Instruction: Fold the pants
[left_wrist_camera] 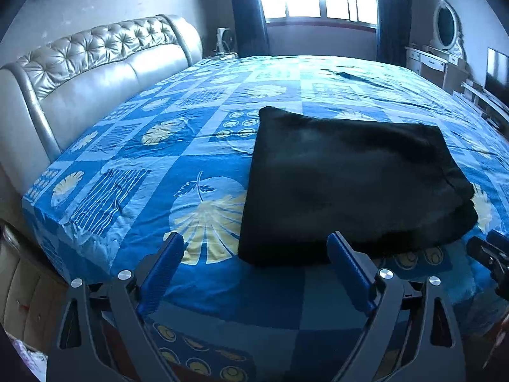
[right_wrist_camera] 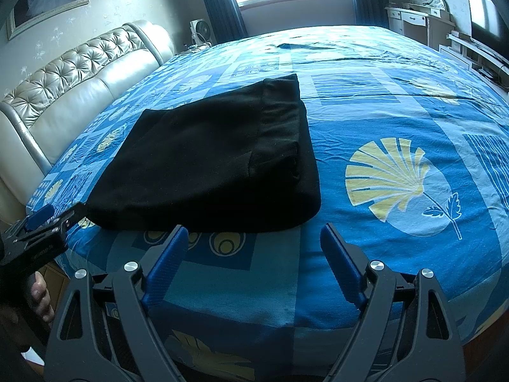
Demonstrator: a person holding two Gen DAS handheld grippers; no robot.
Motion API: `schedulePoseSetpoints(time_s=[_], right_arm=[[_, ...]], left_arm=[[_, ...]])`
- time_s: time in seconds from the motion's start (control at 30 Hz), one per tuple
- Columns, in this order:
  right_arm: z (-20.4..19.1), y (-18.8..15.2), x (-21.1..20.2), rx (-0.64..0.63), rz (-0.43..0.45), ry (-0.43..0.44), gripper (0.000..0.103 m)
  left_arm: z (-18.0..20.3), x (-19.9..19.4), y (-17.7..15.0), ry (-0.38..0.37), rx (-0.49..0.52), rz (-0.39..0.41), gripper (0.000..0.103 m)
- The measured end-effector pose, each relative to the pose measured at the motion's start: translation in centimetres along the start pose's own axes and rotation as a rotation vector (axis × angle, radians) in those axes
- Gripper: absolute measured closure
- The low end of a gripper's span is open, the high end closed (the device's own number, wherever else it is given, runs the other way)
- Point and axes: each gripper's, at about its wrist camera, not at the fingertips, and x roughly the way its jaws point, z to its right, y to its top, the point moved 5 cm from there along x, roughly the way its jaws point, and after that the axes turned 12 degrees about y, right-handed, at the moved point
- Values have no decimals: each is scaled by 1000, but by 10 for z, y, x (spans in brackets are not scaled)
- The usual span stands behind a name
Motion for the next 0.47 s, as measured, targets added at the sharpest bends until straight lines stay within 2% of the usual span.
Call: schedulePoseSetpoints(time_s=[0.1,0.2,0.3,0.37,0.47], right_arm=[[0,0,0,-2,-1,0,18],[2,1,-1,-5,2,2,18],[6,2,-1,2,4,6,18],[8,3,-1,10,4,8,18],[11,4,-1,21,5,12,18]], left_arm=[[5,1,-3,-51,44,-65,13],[6,-3,0,-65,52,-47,13],[1,-6,3,-54,4,-16,13],[-1,-4,4,-81,-31,-32,13],[-2,0,4,-80,-13,-48,13]])
